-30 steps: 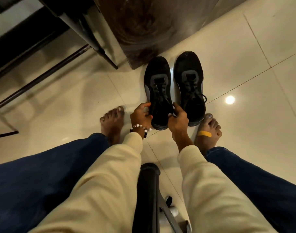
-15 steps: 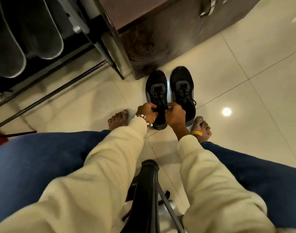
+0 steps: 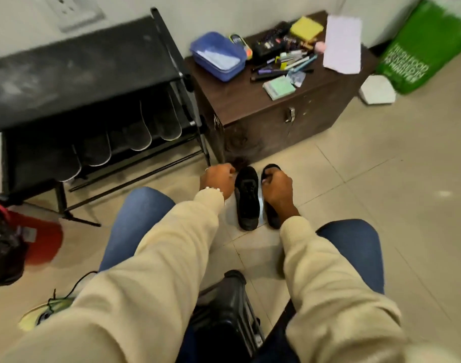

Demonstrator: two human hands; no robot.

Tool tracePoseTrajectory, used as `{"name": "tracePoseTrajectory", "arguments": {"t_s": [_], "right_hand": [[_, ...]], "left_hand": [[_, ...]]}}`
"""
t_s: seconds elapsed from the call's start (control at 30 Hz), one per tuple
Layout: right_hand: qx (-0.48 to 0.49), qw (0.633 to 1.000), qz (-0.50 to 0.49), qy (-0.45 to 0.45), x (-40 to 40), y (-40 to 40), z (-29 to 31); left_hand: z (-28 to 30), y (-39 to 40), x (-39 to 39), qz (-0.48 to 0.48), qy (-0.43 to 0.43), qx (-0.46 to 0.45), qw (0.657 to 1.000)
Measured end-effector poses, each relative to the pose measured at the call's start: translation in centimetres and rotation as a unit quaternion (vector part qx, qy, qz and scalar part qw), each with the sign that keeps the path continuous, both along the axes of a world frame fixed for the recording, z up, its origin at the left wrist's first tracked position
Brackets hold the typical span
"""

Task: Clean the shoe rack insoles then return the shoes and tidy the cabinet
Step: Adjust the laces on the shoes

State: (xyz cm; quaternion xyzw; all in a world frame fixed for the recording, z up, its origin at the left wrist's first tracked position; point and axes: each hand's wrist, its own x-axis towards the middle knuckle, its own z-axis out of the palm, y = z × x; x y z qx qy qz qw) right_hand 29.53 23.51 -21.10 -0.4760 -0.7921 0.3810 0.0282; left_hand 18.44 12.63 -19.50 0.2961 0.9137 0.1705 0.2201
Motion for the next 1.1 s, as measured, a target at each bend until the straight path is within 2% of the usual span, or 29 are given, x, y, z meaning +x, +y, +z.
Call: {"name": "tracePoseTrajectory", "arguments": {"t_s": [0.13,0.4,0.63,0.87,0.97,1.1], "right_hand": [[0.005,0.999,-0.003,0.044,0.1,-2.5,4.4],[0.044,0.992,0.069,0.092,-1.3,-7.8,10.8],[0.080,0.977,0.146,0.133,-6.2,-13.8,13.6],[0.042,0.946,0.253,0.199,-11.5,-21.2,13.0],[0.017,0.929,0.311,0.198,-13.3,-23.9,11.8],[-0.017,0.907,0.382,0.175,-15.7,-26.9,9.9]], "left_hand": [[4.5,-3.1,0.1,-0.009,0.062,0.016,0.998],[10.6,-8.8,-0.7,-0.014,0.168,0.042,0.985],[13.1,-15.7,-2.7,0.067,0.247,0.082,0.963],[12.7,-24.6,-4.6,0.218,0.220,0.079,0.948],[11.4,-28.1,-5.1,0.282,0.170,0.075,0.941],[9.6,-32.7,-5.4,0.377,0.150,0.062,0.912]]}}
